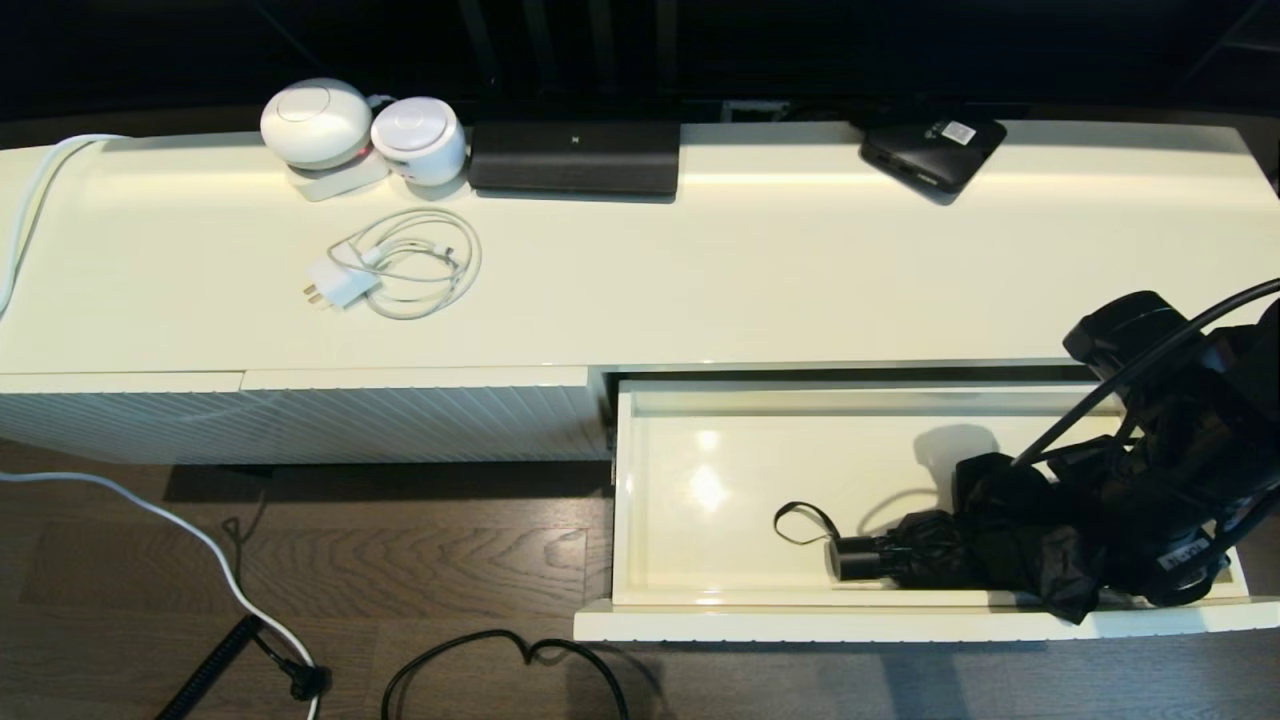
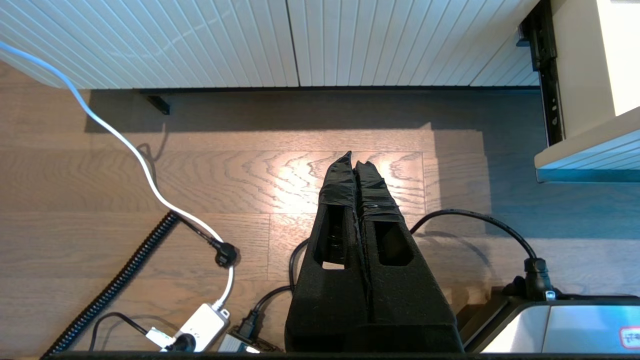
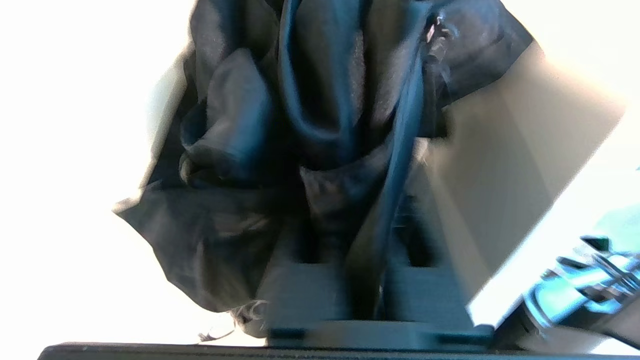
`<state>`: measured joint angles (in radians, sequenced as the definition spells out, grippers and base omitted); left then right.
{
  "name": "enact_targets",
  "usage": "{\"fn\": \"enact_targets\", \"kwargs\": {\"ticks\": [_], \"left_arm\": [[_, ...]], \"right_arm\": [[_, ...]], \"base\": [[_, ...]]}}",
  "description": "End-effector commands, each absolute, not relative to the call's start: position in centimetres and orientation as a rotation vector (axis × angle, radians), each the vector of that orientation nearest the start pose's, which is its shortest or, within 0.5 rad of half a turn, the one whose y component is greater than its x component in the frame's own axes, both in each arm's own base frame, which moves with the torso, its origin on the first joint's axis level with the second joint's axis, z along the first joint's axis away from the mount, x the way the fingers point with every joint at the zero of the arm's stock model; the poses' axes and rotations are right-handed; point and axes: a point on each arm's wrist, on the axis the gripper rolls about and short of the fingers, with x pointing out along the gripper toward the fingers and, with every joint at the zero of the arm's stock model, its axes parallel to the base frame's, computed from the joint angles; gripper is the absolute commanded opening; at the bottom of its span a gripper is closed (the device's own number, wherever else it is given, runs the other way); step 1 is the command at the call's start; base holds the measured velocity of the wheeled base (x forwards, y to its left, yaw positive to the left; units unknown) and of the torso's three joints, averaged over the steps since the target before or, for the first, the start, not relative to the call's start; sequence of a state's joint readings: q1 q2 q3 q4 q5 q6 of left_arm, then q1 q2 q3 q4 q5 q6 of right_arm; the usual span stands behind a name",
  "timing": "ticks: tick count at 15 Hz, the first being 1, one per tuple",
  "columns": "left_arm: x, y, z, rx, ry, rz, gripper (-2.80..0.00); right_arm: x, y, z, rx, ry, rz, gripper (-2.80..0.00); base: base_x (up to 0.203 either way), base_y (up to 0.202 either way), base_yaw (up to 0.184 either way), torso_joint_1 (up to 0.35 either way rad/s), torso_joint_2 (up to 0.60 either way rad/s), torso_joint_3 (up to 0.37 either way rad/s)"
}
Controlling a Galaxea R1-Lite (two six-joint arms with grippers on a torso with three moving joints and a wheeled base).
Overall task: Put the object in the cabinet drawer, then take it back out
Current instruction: Take the umbrella out of the drawer and put it on the table
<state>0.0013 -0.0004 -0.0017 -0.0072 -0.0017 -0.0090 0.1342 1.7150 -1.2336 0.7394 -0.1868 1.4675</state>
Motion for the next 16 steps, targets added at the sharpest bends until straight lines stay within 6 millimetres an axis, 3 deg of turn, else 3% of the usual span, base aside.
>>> {"fn": "enact_targets", "kwargs": {"ticks": [1, 7, 11, 16], "left_arm": [[-2.3, 0.0, 7.7, -0.009, -0.011, 0.000, -2.80], [-2.3, 0.0, 7.7, -0.009, -0.012, 0.000, -2.80], [-2.3, 0.0, 7.7, -0.009, -0.012, 0.000, -2.80], [-2.3, 0.0, 7.7, -0.009, -0.011, 0.000, -2.80]], "right_arm": [[25.8, 3.3, 19.9, 1.096, 0.890, -0.870, -2.80], [23.5, 3.7, 23.2, 1.054, 0.778, -0.839, -2.80], [21.3, 4.3, 24.0, 0.997, 0.812, -0.840, -2.80], [18.9, 4.0, 25.8, 0.997, 0.722, -0.804, -2.80]], "base": [[0.000, 0.000, 0.000, 0.000, 0.00, 0.000], [0.000, 0.000, 0.000, 0.000, 0.00, 0.000], [0.000, 0.000, 0.000, 0.000, 0.00, 0.000], [0.000, 0.000, 0.000, 0.000, 0.00, 0.000]]}}
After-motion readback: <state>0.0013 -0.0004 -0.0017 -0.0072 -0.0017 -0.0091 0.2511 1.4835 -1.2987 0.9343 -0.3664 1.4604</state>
